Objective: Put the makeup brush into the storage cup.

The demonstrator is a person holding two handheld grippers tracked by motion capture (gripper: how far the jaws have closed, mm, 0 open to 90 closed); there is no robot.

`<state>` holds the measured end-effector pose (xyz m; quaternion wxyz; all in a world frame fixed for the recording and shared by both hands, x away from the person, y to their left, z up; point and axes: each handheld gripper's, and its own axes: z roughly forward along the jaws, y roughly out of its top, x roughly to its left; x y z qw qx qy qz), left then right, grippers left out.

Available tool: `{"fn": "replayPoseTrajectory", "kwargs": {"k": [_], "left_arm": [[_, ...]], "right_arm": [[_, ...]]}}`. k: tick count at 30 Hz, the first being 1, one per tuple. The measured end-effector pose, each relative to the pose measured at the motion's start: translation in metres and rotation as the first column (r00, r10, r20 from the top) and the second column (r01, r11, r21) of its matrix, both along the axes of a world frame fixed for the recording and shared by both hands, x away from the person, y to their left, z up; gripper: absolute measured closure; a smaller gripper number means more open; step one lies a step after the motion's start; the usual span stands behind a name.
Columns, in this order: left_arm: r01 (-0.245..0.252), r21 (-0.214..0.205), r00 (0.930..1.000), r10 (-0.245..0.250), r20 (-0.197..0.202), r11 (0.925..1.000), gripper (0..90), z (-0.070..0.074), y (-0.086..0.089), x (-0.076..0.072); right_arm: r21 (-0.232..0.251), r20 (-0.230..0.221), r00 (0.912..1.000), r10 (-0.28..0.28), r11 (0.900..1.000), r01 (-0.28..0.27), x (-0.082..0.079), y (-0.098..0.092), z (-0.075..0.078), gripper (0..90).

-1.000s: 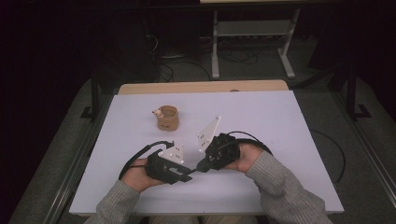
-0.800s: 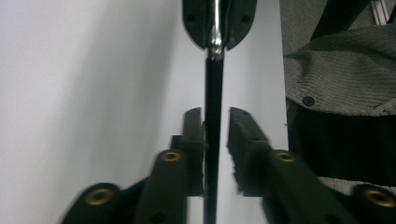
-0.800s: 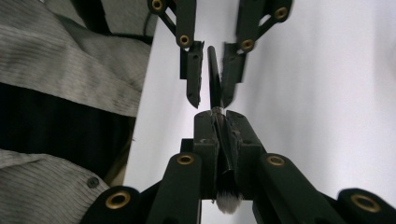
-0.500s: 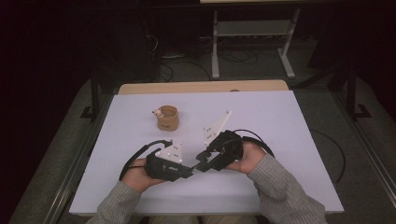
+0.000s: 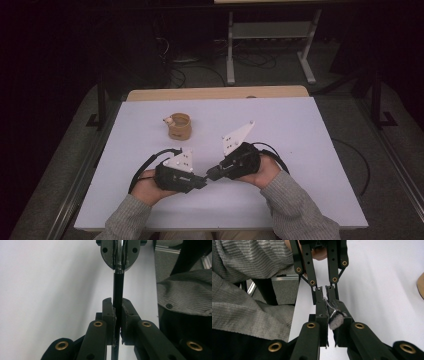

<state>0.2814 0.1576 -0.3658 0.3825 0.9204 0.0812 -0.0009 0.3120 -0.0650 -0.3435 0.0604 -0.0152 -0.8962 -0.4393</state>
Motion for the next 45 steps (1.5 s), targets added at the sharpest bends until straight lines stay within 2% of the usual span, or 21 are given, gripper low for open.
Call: {"fn": "replayPoseTrajectory", "kwargs": {"k": [1,2,3,5,7,10,12,14,19,22,28,30,32,33,35,37,40,41,42,44,45], "left_arm": [[-0.004,0.001,1.0,0.004,-0.003,1.0,72.5,0.0,0.0,0.0],[-0.003,0.001,1.0,0.003,-0.003,1.0,70.7,-0.001,0.0,0.0],[0.001,0.005,1.0,-0.001,-0.005,1.0,70.7,-0.001,-0.001,0.001],[0.011,0.01,0.9999,-0.011,-0.001,0.9999,72.4,-0.002,-0.002,0.001],[0.015,0.014,0.9999,-0.015,-0.007,0.9998,75.6,-0.002,-0.003,0.001],[0.022,0.007,0.9997,-0.022,-0.008,0.9997,78.6,-0.002,-0.003,0.003],[0.018,0.014,0.9997,-0.018,-0.015,0.9997,82.3,-0.002,-0.002,0.004],[0.012,0.016,0.9999,-0.012,-0.011,0.9998,83.2,-0.002,-0.001,0.003],[-0.034,0.0,0.9992,0.034,-0.021,0.9994,83.6,-0.003,0.002,0.005],[-0.051,-0.009,0.9985,0.051,-0.023,0.9987,83.6,-0.004,0.005,0.005],[-0.043,-0.009,0.999,0.043,-0.014,0.999,83.5,-0.004,0.005,0.006],[-0.034,-0.011,0.9985,0.034,-0.042,0.9994,82.7,-0.005,0.005,0.006],[-0.041,0.001,0.9978,0.041,-0.051,0.9992,68.5,-0.006,0.003,0.006],[-0.034,0.008,0.9984,0.034,-0.046,0.9994,68.0,-0.006,0.003,0.006],[-0.031,0.01,0.9985,0.031,-0.044,0.9995,69.7,-0.006,0.003,0.006],[-0.027,0.003,0.9986,0.027,-0.046,0.9996,71.1,-0.006,0.002,0.006],[-0.02,-0.006,0.9991,0.02,-0.039,0.9998,75.1,-0.006,0.0,0.007],[-0.017,-0.001,0.9991,0.017,-0.039,0.9999,77.9,-0.006,0.0,0.007],[-0.015,-0.001,0.9993,0.015,-0.034,0.9999,82.0,-0.006,0.0,0.006],[-0.025,0.003,0.9992,0.025,-0.033,0.9997,83.2,-0.005,0.001,0.008],[-0.027,0.002,0.999,0.027,-0.036,0.9996,83.4,-0.005,0.002,0.008]], "right_arm": [[-0.018,0.012,0.9999,-0.001,0.9998,0.001,-0.001,0.001,0.001,83.0],[-0.052,0.031,0.9994,0.013,0.9986,-0.011,-0.001,0.003,0.004,83.1],[-0.052,0.031,0.9994,0.013,0.9986,-0.011,-0.001,0.003,0.004,83.1],[-0.08,0.049,0.9985,0.025,0.9966,-0.021,-0.002,0.007,0.008,83.1],[-0.134,0.063,0.9975,0.031,0.9908,-0.022,-0.004,0.01,0.014,83.1],[-0.151,0.082,0.9957,0.044,0.988,-0.031,-0.005,0.015,0.02,83.1],[-0.156,0.064,0.9972,0.04,0.9873,-0.029,-0.006,0.017,0.02,83.0],[-0.137,0.063,0.9975,0.033,0.9903,-0.025,-0.004,0.017,0.018,81.9],[-0.036,0.003,0.9996,-0.027,0.999,0.027,0.004,0.01,0.008,71.3],[0.001,-0.03,0.9987,-0.041,0.9992,0.041,0.006,0.008,-0.001,72.5],[0.059,-0.04,0.9983,-0.043,0.9972,0.046,0.006,0.01,-0.006,82.2],[0.044,-0.041,0.9985,-0.036,0.9983,0.038,0.007,0.011,-0.005,82.7],[0.009,-0.02,0.9992,-0.035,0.9993,0.035,0.007,0.012,-0.002,83.0],[-0.012,-0.016,0.9993,-0.033,0.9994,0.033,0.007,0.012,0.0,83.1],[-0.05,-0.014,0.9996,-0.025,0.9985,0.024,0.006,0.013,0.006,83.1],[-0.092,0.009,0.9999,-0.011,0.9957,0.011,0.005,0.016,0.01,83.1],[-0.117,0.012,0.9999,0.002,0.9932,0.0,0.003,0.019,0.017,83.1],[-0.114,0.019,0.9998,0.004,0.9935,-0.002,0.003,0.02,0.018,83.0],[-0.115,0.0,1.0,-0.004,0.9933,0.003,0.001,0.021,0.02,83.0],[-0.101,0.025,0.9997,0.004,0.9949,-0.001,0.003,0.022,0.019,81.9],[-0.099,0.025,0.9996,-0.013,0.9949,0.016,0.002,0.021,0.019,81.2]]}}
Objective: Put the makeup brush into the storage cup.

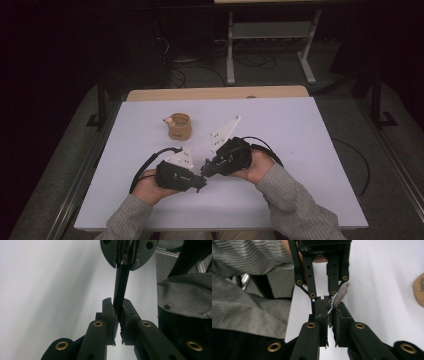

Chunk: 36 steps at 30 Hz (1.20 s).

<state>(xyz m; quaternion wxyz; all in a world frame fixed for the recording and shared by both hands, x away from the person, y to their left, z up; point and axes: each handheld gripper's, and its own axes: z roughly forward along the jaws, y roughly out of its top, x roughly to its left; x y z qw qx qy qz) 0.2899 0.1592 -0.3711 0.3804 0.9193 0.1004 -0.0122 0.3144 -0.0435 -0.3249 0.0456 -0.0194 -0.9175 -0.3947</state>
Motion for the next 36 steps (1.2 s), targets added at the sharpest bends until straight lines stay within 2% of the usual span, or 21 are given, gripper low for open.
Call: {"fn": "replayPoseTrajectory", "kwargs": {"k": [2,4,6,8,11,15,16,18,21,25,28,29,31,33,36], "left_arm": [[-0.012,-0.019,0.9999,0.012,-0.009,0.9998,83.5,0.0,0.001,-0.001],[-0.019,-0.027,0.9998,0.018,-0.007,0.9995,83.6,0.0,0.002,-0.001],[-0.031,-0.027,0.9995,0.031,-0.009,0.9992,83.6,0.0,0.003,-0.001],[-0.038,-0.028,0.9992,0.037,-0.012,0.9989,83.7,-0.001,0.004,0.0],[-0.042,-0.028,0.999,0.041,-0.018,0.9987,83.7,-0.001,0.005,-0.001],[-0.043,-0.027,0.9986,0.042,-0.033,0.9987,81.4,-0.001,0.004,0.0],[-0.043,-0.029,0.9984,0.042,-0.037,0.9986,76.7,-0.001,0.004,0.0],[-0.044,-0.032,0.9984,0.042,-0.037,0.9986,74.0,-0.001,0.003,0.0],[-0.041,-0.034,0.9984,0.039,-0.04,0.9986,74.6,-0.001,0.002,0.001],[-0.017,-0.022,0.9994,0.017,-0.029,0.9996,79.9,-0.001,-0.001,0.002],[-0.025,-0.006,0.9995,0.025,-0.022,0.9997,83.3,-0.002,-0.003,0.002],[-0.036,-0.005,0.9992,0.036,-0.016,0.9994,83.6,-0.002,-0.002,0.002],[-0.053,-0.024,0.9982,0.052,-0.029,0.9983,83.8,-0.002,-0.001,0.003],[-0.067,-0.037,0.9975,0.066,-0.027,0.9971,83.8,-0.001,0.001,0.003],[-0.078,-0.043,0.9965,0.077,-0.032,0.996,83.9,0.0,0.002,0.004]], "right_arm": [[0.043,0.014,0.9998,-0.016,0.999,0.015,0.001,-0.002,-0.003,75.9],[0.089,-0.004,0.999,-0.044,0.995,0.044,0.002,-0.004,-0.008,70.8],[0.126,-0.025,0.9981,-0.057,0.9902,0.059,0.003,-0.006,-0.013,72.4],[0.149,-0.022,0.9983,-0.053,0.9872,0.056,0.002,-0.006,-0.018,77.0],[0.166,-0.03,0.9986,-0.045,0.9849,0.049,0.002,-0.005,-0.021,81.6],[0.154,-0.024,0.9992,-0.031,0.9874,0.034,0.003,-0.004,-0.021,82.8],[0.133,-0.026,0.9991,-0.033,0.9905,0.036,0.003,-0.004,-0.02,82.9],[0.09,-0.012,0.9995,-0.029,0.9955,0.03,0.003,-0.003,-0.018,82.9],[0.058,-0.019,0.9997,-0.014,0.9982,0.015,0.004,-0.003,-0.016,82.9],[0.049,-0.03,0.9995,-0.014,0.9987,0.015,0.003,-0.002,-0.015,82.9],[0.05,-0.032,0.9993,-0.02,0.9985,0.021,0.001,-0.001,-0.015,82.9],[0.057,-0.015,0.9993,-0.034,0.9978,0.035,0.002,0.0,-0.016,81.9],[0.094,0.004,0.9989,-0.047,0.9945,0.046,0.002,-0.002,-0.017,81.0],[0.125,0.002,0.998,-0.063,0.9902,0.062,0.002,-0.004,-0.018,78.8],[0.147,0.003,0.9969,-0.079,0.9861,0.078,0.0,-0.005,-0.018,78.6]]}}
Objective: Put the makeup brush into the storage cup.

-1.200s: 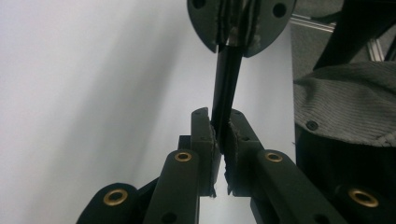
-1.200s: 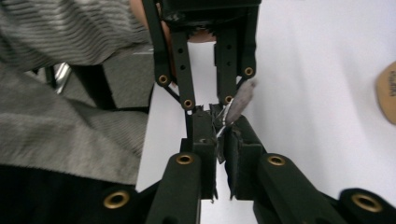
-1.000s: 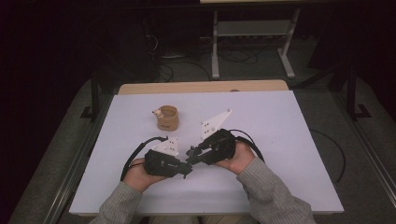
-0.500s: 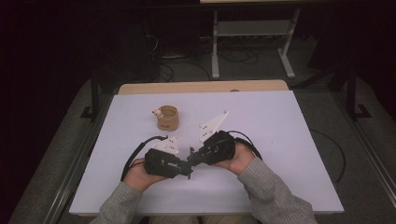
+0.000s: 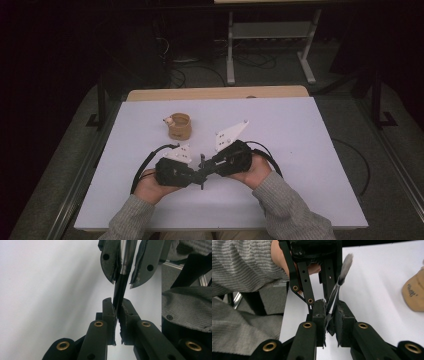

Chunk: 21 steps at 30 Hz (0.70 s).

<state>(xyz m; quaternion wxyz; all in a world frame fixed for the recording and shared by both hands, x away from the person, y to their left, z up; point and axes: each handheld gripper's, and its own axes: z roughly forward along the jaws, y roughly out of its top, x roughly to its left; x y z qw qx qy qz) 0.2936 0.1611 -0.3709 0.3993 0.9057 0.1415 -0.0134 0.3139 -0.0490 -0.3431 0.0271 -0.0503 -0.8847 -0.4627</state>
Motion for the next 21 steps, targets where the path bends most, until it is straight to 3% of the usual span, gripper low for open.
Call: {"fn": "replayPoseTrajectory", "kwargs": {"k": [7,9,16,21], "left_arm": [[-0.008,-0.006,1.0,0.008,0.0,1.0,83.9,-0.001,0.001,0.0],[-0.011,0.001,0.9999,0.011,0.006,0.9999,83.3,-0.002,0.0,0.0],[-0.053,-0.006,0.9986,0.053,0.008,0.9986,71.8,-0.002,0.005,-0.001],[-0.078,-0.01,0.9969,0.078,0.01,0.9969,69.0,-0.004,0.01,-0.002]], "right_arm": [[0.043,0.003,0.9997,-0.025,0.9988,0.025,0.001,-0.001,-0.002,80.7],[0.046,-0.027,0.9994,-0.021,0.9987,0.022,0.001,0.0,-0.002,82.3],[-0.025,-0.039,0.9992,-0.01,0.9996,0.01,0.007,-0.001,-0.001,82.9],[-0.08,-0.049,0.9987,-0.007,0.9968,0.003,0.013,0.0,0.0,83.0]]}}
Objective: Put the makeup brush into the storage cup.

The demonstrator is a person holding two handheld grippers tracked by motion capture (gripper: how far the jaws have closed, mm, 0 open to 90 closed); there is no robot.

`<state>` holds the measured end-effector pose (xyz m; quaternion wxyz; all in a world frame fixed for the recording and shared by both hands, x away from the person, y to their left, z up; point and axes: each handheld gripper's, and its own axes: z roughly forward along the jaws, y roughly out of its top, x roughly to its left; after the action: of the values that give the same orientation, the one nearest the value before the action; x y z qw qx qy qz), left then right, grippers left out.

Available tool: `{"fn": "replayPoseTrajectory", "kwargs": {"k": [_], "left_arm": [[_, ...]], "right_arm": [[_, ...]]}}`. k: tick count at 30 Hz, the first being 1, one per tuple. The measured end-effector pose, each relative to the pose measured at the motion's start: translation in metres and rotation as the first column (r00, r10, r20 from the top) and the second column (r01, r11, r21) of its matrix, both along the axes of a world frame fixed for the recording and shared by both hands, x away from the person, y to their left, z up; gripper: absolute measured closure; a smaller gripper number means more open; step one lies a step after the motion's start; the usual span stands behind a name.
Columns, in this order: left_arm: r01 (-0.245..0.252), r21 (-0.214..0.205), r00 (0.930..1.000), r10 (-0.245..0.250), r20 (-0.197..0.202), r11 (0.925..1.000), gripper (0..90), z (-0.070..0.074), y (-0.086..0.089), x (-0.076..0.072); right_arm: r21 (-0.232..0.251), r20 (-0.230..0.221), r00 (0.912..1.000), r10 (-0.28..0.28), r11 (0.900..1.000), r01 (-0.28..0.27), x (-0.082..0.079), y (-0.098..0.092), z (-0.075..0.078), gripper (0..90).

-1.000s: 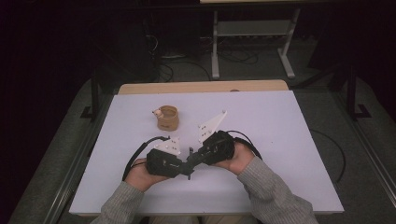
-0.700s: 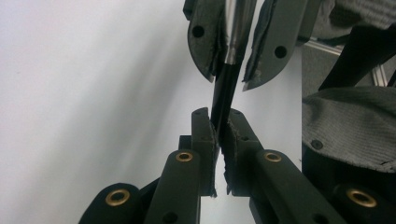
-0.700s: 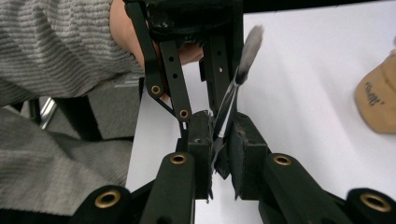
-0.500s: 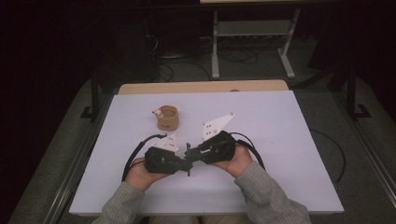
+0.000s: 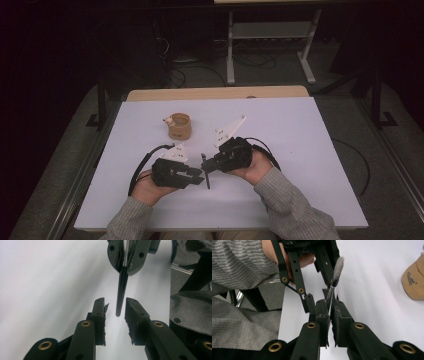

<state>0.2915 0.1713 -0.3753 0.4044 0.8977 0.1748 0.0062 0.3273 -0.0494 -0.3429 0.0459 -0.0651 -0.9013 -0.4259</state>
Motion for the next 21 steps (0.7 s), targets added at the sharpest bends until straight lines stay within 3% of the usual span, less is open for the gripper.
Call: {"fn": "replayPoseTrajectory", "kwargs": {"k": [3,7,12,20,21], "left_arm": [[-0.023,0.015,0.9996,0.023,0.019,0.9996,66.5,0.0,0.005,0.0],[-0.059,-0.008,0.9978,0.06,0.029,0.9982,64.7,0.002,0.012,-0.001],[-0.061,-0.001,0.9972,0.061,0.042,0.9981,62.6,0.001,0.021,-0.003],[-0.095,0.007,0.9948,0.094,0.039,0.9955,60.6,-0.003,0.031,-0.005],[-0.099,0.01,0.9944,0.098,0.038,0.9951,60.4,-0.004,0.031,-0.005]], "right_arm": [[-0.019,-0.006,1.0,0.001,0.9998,-0.002,0.003,0.001,0.001,83.0],[-0.043,-0.01,0.9999,-0.006,0.9991,0.006,0.007,0.0,0.004,83.0],[-0.052,-0.031,0.9994,-0.017,0.9985,0.016,0.013,-0.001,0.004,83.0],[-0.064,-0.024,0.999,-0.038,0.9973,0.036,0.024,-0.004,0.007,83.1],[-0.076,-0.041,0.9977,-0.054,0.9958,0.051,0.023,-0.005,0.008,83.1]]}}
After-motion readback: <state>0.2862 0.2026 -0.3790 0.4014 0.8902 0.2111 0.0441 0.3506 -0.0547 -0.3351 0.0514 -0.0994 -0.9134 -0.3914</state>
